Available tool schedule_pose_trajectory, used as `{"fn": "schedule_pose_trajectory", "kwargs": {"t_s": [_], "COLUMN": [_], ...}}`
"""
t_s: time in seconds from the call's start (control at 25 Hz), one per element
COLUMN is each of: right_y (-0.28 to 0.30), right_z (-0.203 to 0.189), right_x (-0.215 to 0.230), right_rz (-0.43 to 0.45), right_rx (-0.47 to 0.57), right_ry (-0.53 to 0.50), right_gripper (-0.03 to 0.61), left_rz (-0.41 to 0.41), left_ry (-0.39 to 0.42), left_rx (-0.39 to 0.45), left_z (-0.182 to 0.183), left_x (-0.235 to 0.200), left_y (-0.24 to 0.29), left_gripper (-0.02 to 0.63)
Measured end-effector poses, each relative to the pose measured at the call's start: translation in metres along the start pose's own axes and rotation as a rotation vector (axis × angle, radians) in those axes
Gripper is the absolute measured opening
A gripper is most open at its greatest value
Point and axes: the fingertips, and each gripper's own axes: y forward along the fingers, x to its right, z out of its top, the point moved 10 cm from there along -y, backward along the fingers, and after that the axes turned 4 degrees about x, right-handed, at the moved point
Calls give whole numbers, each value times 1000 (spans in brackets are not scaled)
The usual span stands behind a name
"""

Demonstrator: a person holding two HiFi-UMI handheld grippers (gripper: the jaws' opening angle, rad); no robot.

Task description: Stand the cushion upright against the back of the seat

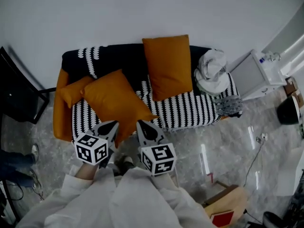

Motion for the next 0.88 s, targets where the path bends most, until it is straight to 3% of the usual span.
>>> {"fn": "schedule_pose_trajectory", "kwargs": {"t_s": [0.56, 0.88], "right_y": [13, 17], "right_z": [-7, -16], "right_x": [11, 9], "right_rz": [38, 23], "right_rx": [-20, -26], "right_ry": [52, 83], "right_gripper": [14, 14], "left_rz": [28, -25], "left_ry": [1, 16], "left_rx": [-68, -95], "left_z": [-7, -10], "left_x": [-3, -4], "left_y": [5, 7], "left_gripper": [6, 6]}}
